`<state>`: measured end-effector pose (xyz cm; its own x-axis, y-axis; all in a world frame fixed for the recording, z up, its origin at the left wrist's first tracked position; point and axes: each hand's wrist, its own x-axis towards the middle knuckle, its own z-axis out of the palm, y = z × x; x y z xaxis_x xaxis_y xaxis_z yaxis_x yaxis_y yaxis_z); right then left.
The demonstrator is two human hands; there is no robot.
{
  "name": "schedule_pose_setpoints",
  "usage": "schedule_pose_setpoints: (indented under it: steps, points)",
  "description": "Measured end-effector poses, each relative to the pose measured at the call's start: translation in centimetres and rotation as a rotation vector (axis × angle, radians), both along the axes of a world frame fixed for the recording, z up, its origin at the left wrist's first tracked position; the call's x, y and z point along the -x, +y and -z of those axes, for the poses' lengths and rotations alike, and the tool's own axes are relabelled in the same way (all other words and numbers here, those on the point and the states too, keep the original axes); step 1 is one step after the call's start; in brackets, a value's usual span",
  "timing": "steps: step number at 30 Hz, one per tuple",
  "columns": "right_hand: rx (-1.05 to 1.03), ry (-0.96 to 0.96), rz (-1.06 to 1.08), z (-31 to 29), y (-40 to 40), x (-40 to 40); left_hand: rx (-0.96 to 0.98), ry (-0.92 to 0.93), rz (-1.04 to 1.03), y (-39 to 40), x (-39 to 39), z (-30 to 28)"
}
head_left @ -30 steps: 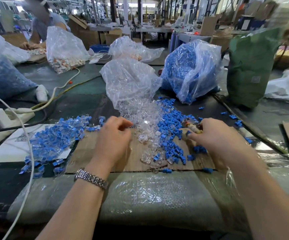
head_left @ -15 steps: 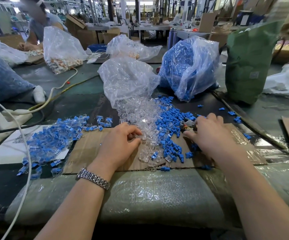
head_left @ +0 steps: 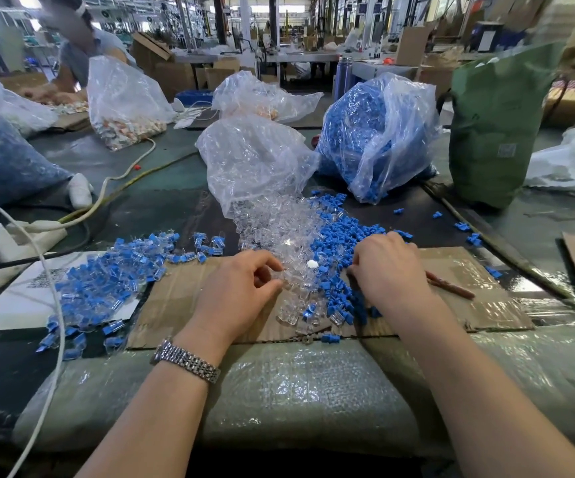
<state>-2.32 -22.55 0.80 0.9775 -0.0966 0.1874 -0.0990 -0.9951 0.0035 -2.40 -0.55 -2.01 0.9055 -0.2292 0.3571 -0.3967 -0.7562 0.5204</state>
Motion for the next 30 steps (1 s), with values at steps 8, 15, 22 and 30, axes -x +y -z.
schedule_pose_setpoints:
  steps: [8,15,22,30]
  points:
    - [-0.59,-0.126,-0.112,-1.1,0.0,-0.1,0.098,0.12,-0.034,0.1,0.1,-0.4]
    - [-1.069,-0.213,-0.303,0.6,1.8,0.5,0.874,0.499,0.047,0.7,0.0,-1.6]
    - [-1.16,-0.24,-0.52,0.6,2.7,1.7,1.38,0.715,0.202,0.8,0.2,-2.3]
    - [-1.086,-0.234,-0.584,0.4,3.3,2.2,1.368,0.759,0.258,0.4,0.1,-2.2]
